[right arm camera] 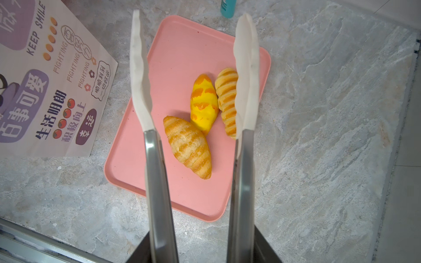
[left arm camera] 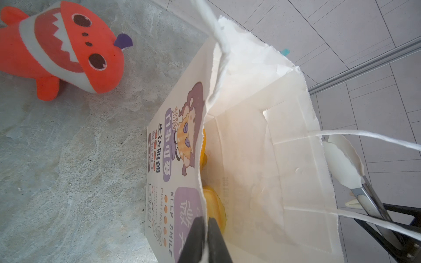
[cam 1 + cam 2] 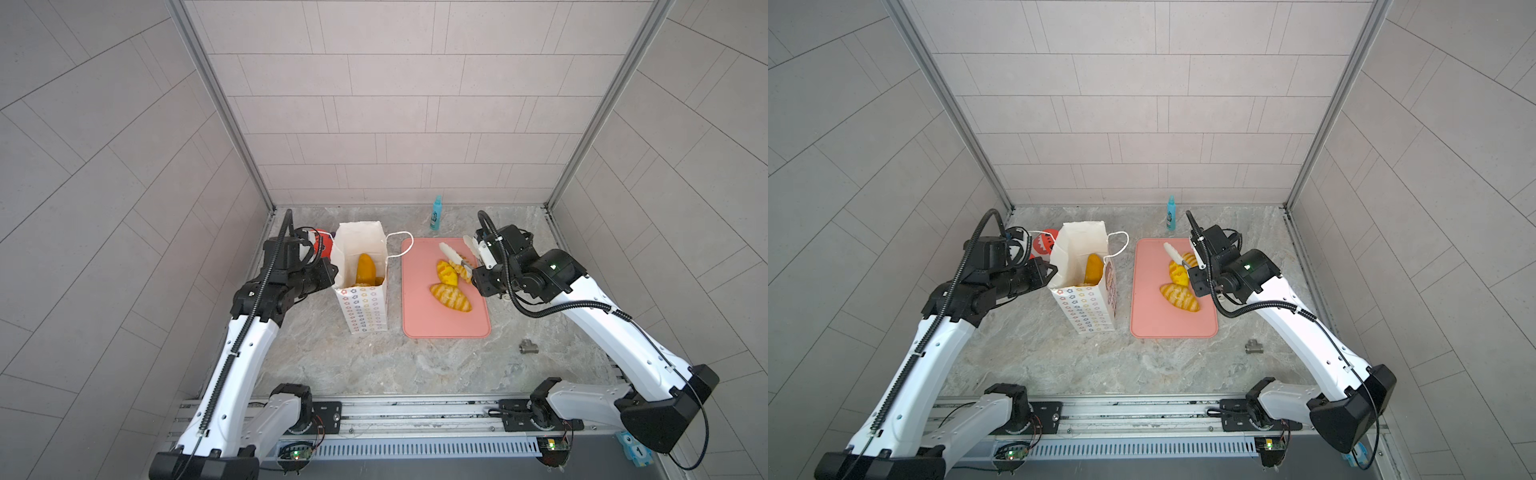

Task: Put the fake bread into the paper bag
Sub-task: 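Move the open tongs over the tray toward the striped croissant, then lower the tongs around the striped croissant and squeeze them shut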

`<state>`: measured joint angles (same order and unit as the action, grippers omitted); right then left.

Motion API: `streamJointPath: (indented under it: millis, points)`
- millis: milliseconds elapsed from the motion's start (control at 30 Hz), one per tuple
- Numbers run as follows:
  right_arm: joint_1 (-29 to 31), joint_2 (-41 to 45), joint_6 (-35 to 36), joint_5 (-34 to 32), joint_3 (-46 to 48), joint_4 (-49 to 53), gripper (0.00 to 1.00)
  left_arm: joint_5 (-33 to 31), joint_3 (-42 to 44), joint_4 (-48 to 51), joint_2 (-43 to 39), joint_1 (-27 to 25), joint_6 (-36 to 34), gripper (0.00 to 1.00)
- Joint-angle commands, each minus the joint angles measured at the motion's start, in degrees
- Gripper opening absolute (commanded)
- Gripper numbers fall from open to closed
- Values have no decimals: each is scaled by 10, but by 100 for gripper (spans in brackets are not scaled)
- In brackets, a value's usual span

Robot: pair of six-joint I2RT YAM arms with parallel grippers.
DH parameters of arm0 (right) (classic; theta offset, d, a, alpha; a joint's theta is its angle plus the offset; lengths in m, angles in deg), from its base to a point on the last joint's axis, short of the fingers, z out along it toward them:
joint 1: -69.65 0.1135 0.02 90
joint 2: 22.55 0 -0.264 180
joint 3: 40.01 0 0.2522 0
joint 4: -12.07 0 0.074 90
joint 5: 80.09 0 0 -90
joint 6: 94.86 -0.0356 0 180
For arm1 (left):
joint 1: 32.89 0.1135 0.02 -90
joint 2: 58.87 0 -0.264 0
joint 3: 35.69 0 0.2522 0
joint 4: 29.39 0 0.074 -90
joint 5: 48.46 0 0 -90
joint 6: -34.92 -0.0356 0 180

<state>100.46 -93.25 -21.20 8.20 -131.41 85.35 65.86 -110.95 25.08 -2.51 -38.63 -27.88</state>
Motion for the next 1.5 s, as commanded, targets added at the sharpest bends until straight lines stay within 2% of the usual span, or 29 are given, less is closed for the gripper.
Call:
streamJointPath:
  millis: [0,600,1467]
  points:
    - [-1,20,-14,7,9,-17,51,5,-7,-6,1,2,0,11]
    - [-2,60,-57,46,121,-29,51,8,7,-15,1,3,2,11]
    - [0,75,-84,84,218,-51,53,14,19,-27,2,3,9,11]
